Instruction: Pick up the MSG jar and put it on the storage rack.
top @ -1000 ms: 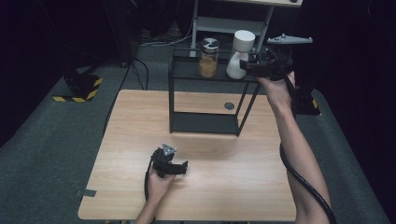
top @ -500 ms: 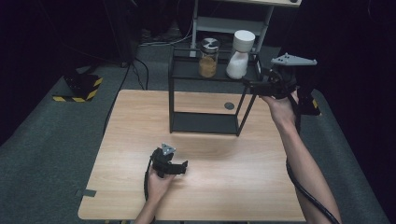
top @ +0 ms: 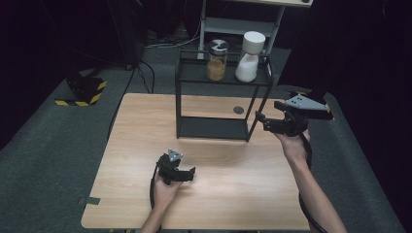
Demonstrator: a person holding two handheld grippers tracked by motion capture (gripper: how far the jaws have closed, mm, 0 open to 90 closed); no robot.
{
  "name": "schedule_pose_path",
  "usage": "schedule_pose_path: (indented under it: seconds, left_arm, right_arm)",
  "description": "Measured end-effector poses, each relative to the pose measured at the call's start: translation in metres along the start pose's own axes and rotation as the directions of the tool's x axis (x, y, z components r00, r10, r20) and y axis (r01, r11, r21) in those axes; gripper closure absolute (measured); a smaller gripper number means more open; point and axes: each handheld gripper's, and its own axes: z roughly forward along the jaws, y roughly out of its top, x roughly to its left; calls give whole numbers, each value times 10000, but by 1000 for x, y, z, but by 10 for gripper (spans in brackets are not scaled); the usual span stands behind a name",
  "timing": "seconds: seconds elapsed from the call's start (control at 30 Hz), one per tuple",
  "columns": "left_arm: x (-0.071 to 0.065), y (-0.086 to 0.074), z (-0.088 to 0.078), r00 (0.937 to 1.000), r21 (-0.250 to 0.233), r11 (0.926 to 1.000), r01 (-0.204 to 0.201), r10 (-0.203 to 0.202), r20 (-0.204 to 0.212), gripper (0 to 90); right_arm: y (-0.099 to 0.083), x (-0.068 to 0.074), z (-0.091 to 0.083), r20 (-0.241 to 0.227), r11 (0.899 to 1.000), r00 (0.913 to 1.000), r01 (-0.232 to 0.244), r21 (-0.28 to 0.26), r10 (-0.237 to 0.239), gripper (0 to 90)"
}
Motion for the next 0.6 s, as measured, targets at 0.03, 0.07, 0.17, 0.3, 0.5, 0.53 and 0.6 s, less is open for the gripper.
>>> schedule_pose_path:
  seconds: [0.03, 0.07, 0.17, 0.3, 0.5, 0.53, 0.6]
  left_arm:
    - [0, 0, 0, 10000, 3, 10000, -4, 4, -1, 57]
    - [0, 0, 0, 10000, 2, 10000, -3, 3, 3, 57]
    - [1, 0, 0, 10000, 3, 10000, 6, -6, 24, 56]
    - [1, 0, 0, 10000, 5, 10000, 5, -5, 59, 51]
    - [2, 0, 0, 9999, -22, 10000, 70, -70, 108, 48]
    - [2, 0, 0, 9999, -23, 10000, 71, -71, 108, 48]
    - [2, 0, 0, 9999, -22, 10000, 65, -64, 106, 48]
  right_arm:
    - [-4, 0, 1, 3, 10000, 10000, -18, 42, 18, 161]
    - [-9, 0, 2, 12, 9999, 10000, -66, 146, 66, 161]
    - [-23, 0, 5, 4, 9994, 9997, -250, 250, 250, 160]
    - [-45, 1, 7, 117, 9989, 9990, -444, 135, 442, 164]
    - [-79, 0, 15, 249, 9949, 9951, -966, 282, 959, 164]
    - [-85, 0, 16, 293, 9937, 9940, -1068, 331, 1058, 164]
    - [-98, 0, 19, 342, 9903, 9909, -1313, 445, 1299, 164]
